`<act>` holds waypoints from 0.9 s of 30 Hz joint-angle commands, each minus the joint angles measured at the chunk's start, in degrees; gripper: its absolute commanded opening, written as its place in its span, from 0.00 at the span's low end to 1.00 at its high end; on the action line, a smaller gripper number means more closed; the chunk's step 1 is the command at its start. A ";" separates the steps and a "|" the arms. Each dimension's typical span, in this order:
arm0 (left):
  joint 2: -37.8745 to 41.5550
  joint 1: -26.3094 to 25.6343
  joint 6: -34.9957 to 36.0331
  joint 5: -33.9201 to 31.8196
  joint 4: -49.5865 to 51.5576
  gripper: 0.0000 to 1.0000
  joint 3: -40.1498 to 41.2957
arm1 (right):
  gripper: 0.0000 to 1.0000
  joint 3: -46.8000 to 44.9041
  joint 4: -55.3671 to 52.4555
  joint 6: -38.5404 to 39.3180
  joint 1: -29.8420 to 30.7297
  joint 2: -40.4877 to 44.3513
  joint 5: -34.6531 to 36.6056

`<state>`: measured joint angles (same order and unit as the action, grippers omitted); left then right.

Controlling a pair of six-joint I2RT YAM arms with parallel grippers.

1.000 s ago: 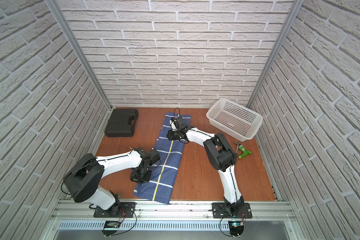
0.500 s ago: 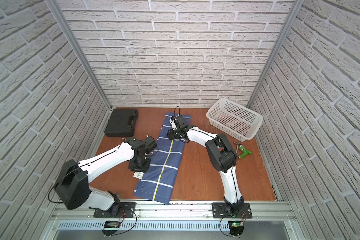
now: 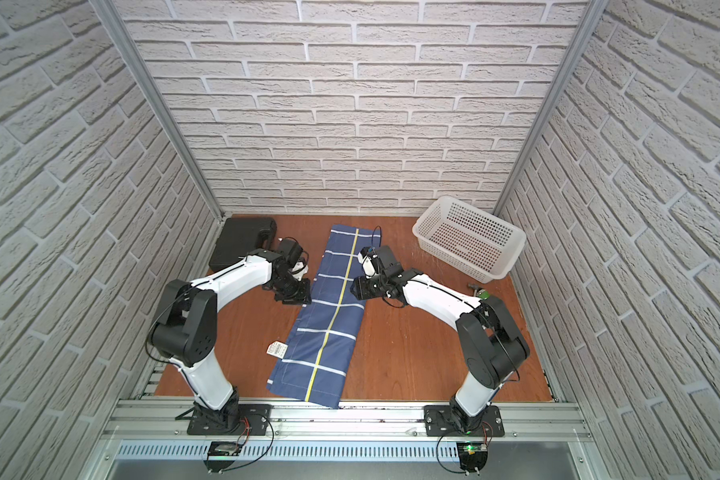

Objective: Roll up the pillowcase
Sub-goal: Adjust the pillowcase at the center of the board.

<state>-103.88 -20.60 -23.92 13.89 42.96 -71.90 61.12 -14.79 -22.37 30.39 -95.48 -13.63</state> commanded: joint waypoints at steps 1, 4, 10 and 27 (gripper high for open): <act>-1.53 1.15 3.76 3.66 -1.47 0.35 -2.90 | 0.52 -2.84 1.81 -2.16 1.79 2.23 -0.66; -3.10 1.13 3.71 4.05 -1.44 0.34 -3.68 | 0.51 -4.18 2.53 -3.11 2.71 2.07 -0.50; -6.01 1.31 4.94 2.66 -0.52 0.34 -4.22 | 0.51 -3.97 2.38 -2.84 3.40 1.51 0.07; -9.07 1.31 4.28 4.13 -2.05 0.14 -5.48 | 0.51 -4.43 3.11 -2.43 4.45 -2.99 0.40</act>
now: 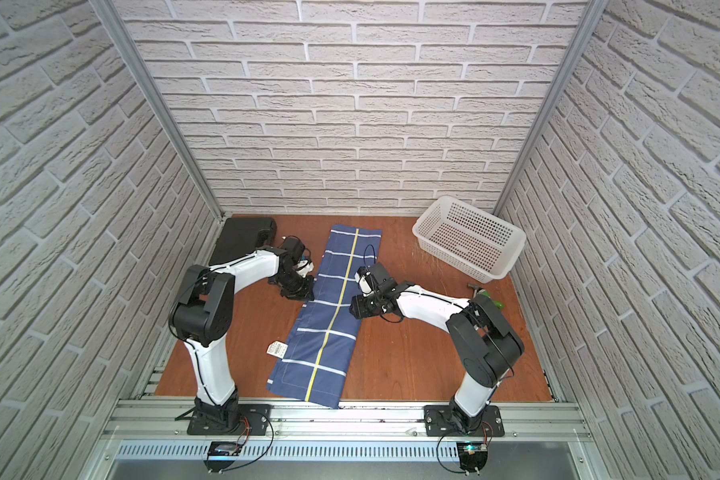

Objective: Roll up the pillowcase
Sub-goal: Adjust the pillowcase at the center of the board.

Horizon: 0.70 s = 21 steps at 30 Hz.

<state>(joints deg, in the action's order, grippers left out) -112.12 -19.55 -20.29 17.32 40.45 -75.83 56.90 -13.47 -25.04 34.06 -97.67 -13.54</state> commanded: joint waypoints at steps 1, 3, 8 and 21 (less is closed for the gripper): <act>-0.74 0.22 0.81 0.76 0.69 0.11 -1.76 | 0.51 -0.22 1.78 0.38 0.91 -1.06 0.53; -0.61 0.28 0.90 1.04 0.89 0.06 -1.99 | 0.51 -0.22 1.69 0.68 1.18 -1.40 0.84; -0.38 0.43 1.43 1.85 1.45 0.00 -2.08 | 0.51 -0.22 1.51 1.30 1.53 -2.17 1.32; 2.79 1.96 4.66 -1.14 9.12 0.00 -4.70 | 0.51 1.34 0.67 2.73 1.88 -0.77 1.32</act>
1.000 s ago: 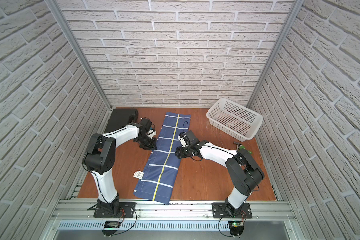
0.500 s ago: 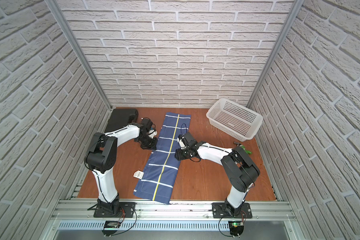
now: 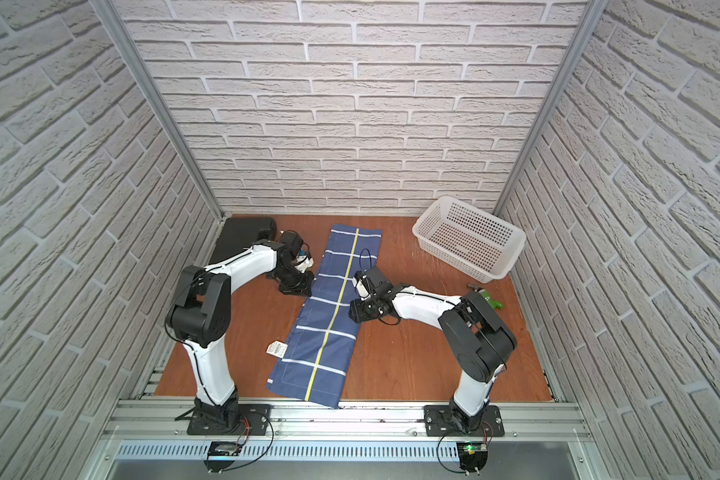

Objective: Roll up the pillowcase
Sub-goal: Adjust the pillowcase at the center of the board.

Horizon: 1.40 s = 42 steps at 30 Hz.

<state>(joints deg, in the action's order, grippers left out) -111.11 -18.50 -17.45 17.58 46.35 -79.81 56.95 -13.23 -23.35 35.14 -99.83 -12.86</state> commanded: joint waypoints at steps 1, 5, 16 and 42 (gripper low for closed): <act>1.67 1.13 2.02 -1.64 3.22 0.00 -0.69 | 0.51 1.47 0.28 1.14 0.89 1.39 0.63; 1.12 2.04 3.43 -3.84 3.11 0.00 -1.31 | 0.50 2.25 0.07 1.47 1.14 1.24 0.52; -2.51 3.74 4.40 -7.50 -1.23 0.00 -1.27 | 0.41 4.48 2.40 0.37 3.18 -1.37 -0.17; -1.70 4.10 5.49 -17.11 5.44 0.24 -5.15 | 0.22 12.60 5.45 1.50 3.30 -15.95 0.47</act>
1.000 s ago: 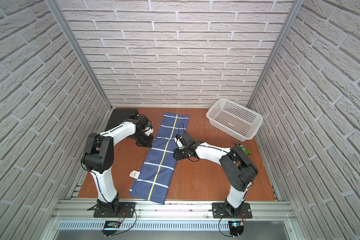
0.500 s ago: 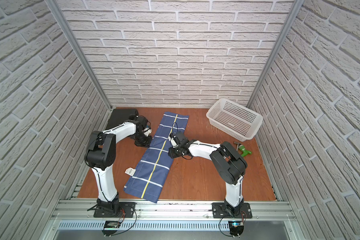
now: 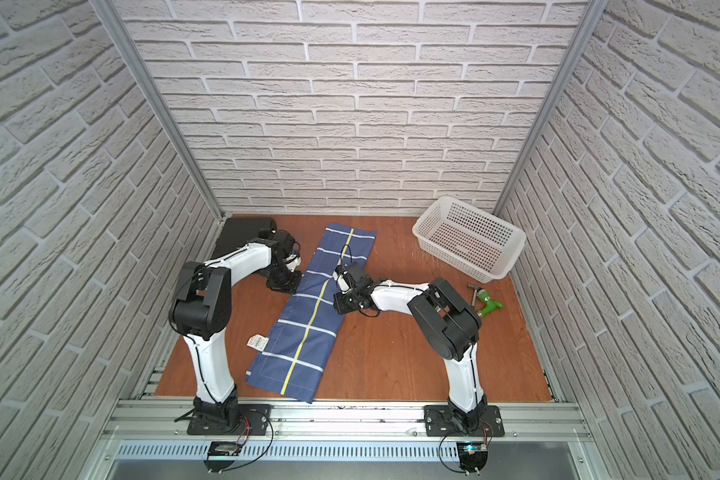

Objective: Roll up the pillowcase
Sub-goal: Adjust the pillowcase at the center of the board.

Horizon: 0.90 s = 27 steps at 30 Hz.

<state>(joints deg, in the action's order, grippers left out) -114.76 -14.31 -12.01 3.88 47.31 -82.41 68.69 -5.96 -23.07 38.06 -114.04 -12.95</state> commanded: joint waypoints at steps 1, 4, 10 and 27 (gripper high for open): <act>2.86 -0.41 -0.55 -4.19 5.61 0.27 -3.15 | 0.23 1.22 -2.15 1.61 0.26 -2.02 0.79; 5.85 -1.48 -2.46 -3.85 7.24 0.33 -3.09 | 0.23 2.75 -4.90 3.72 -0.40 -2.93 2.57; 9.92 -5.93 -7.47 6.75 4.18 0.36 2.62 | 0.23 6.29 -9.08 7.38 -3.01 -4.53 5.66; 15.20 -12.41 -15.90 11.95 -4.41 0.42 17.70 | 0.43 2.86 -11.26 15.90 -5.19 11.64 -3.60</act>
<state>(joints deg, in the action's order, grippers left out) -101.25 -27.86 -26.89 15.05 44.34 -67.00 74.04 -16.62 -10.33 31.97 -110.43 -13.23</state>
